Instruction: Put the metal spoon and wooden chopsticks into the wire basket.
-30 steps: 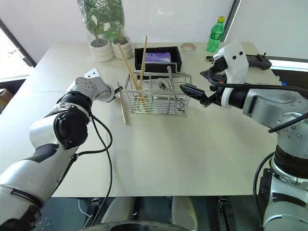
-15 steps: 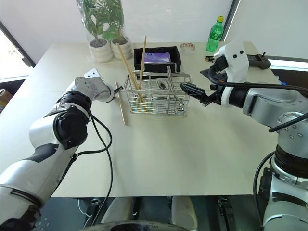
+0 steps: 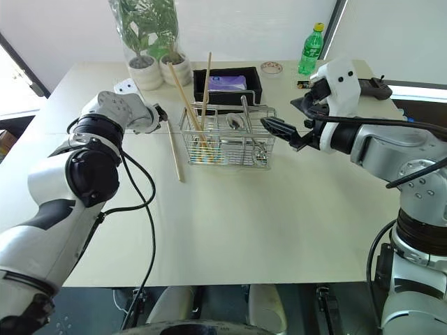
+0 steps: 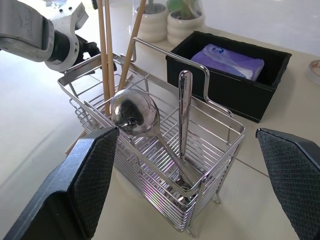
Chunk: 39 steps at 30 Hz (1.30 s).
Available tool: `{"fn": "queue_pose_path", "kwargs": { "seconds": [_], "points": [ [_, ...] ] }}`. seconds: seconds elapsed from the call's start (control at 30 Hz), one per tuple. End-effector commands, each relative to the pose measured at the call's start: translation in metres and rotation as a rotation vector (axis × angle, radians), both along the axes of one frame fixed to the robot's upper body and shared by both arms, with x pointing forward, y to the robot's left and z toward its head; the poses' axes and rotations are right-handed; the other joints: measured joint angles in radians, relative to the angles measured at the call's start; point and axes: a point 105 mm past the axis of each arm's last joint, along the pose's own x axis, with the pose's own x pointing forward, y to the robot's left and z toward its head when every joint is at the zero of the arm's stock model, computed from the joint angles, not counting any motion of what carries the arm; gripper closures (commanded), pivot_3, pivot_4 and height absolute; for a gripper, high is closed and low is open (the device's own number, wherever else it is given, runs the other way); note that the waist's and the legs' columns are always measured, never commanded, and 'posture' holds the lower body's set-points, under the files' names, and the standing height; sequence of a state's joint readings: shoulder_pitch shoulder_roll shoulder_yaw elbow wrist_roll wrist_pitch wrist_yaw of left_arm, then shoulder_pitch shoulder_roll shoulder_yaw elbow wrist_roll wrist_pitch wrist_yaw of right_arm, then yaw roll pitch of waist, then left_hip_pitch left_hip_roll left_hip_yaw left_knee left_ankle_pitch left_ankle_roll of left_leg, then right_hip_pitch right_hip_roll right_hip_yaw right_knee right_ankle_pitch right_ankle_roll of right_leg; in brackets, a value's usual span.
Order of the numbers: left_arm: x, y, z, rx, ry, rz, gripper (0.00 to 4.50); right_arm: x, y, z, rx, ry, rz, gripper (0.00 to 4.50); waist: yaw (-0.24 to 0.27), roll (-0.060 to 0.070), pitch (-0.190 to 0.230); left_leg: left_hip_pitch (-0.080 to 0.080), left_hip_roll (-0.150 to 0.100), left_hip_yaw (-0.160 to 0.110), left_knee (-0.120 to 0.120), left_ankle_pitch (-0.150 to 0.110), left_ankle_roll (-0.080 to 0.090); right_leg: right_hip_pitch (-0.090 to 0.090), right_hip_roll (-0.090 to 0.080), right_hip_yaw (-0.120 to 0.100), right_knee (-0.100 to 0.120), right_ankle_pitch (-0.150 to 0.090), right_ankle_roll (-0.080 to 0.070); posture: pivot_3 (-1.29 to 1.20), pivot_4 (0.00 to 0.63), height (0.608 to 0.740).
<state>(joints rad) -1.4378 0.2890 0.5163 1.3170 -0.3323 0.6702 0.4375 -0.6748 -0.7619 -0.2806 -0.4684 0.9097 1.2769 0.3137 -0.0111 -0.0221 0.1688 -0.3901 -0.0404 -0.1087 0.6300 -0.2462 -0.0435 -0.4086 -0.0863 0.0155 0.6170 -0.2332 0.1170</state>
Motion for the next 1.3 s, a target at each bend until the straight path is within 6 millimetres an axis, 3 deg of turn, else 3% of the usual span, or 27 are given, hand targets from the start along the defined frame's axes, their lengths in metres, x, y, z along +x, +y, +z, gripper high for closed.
{"fn": "queue_pose_path", "kwargs": {
  "seconds": [0.03, 0.23, 0.43, 0.77, 0.87, 1.03, 1.3],
  "points": [
    [0.005, -0.006, 0.016, 0.024, -0.056, -0.011, 1.13, -0.001, 0.0, 0.009, 0.002, -0.049, 0.001, 0.0, 0.001, 0.0, 0.0, 0.0, 0.0, 0.0, 0.0, 0.0, 0.0, 0.0, 0.0, 0.0, 0.0, 0.0, 0.0, 0.0, 0.15, 0.716],
    [0.002, -0.019, -0.013, 0.036, -0.006, -0.032, 1.13, -0.004, 0.001, 0.01, -0.002, -0.055, 0.005, 0.0, 0.001, 0.0, 0.0, 0.0, 0.0, 0.0, 0.0, 0.0, 0.0, 0.0, 0.0, 0.0, 0.0, 0.0, 0.0, 0.0, 0.15, 0.716],
    [0.002, -0.028, -0.019, 0.064, -0.011, -0.054, 1.13, -0.006, 0.001, 0.01, 0.0, -0.056, -0.002, 0.0, 0.0, 0.0, 0.0, 0.0, 0.0, 0.0, 0.0, 0.0, 0.0, 0.0, 0.0, 0.0, 0.0, 0.0, 0.0, 0.0, 0.15, 0.716],
    [-0.002, -0.022, -0.034, 0.053, 0.022, -0.019, 1.13, -0.009, -0.004, 0.01, 0.008, -0.063, -0.042, 0.0, 0.001, 0.0, 0.0, 0.0, 0.0, 0.0, 0.0, 0.0, 0.0, 0.0, 0.0, 0.0, 0.0, 0.0, 0.0, 0.0, 0.15, 0.716],
    [-0.003, -0.022, -0.039, 0.05, 0.034, -0.014, 1.99, -0.011, -0.004, 0.01, 0.001, -0.056, -0.038, 0.0, 0.001, 0.0, 0.0, 0.0, 0.0, 0.0, 0.0, 0.0, 0.0, 0.0, 0.0, 0.0, 0.0, 0.0, 0.0, 0.0, 0.15, 0.716],
    [-0.004, -0.022, -0.041, 0.039, 0.04, -0.009, 4.47, -0.014, -0.006, 0.007, -0.017, -0.035, -0.026, 0.0, 0.002, 0.0, 0.0, 0.0, 0.0, 0.0, 0.0, 0.0, 0.0, 0.0, 0.0, 0.0, 0.0, 0.0, 0.0, 0.0, 0.15, 0.716],
    [-0.004, -0.024, -0.041, 0.028, 0.038, -0.008, 4.47, -0.022, -0.01, -0.007, -0.073, 0.031, 0.005, 0.0, 0.002, 0.0, 0.0, 0.0, 0.0, 0.0, 0.0, 0.0, 0.0, 0.0, 0.0, 0.0, 0.0, 0.0, 0.0, 0.0, 0.15, 0.716]
  ]
}}
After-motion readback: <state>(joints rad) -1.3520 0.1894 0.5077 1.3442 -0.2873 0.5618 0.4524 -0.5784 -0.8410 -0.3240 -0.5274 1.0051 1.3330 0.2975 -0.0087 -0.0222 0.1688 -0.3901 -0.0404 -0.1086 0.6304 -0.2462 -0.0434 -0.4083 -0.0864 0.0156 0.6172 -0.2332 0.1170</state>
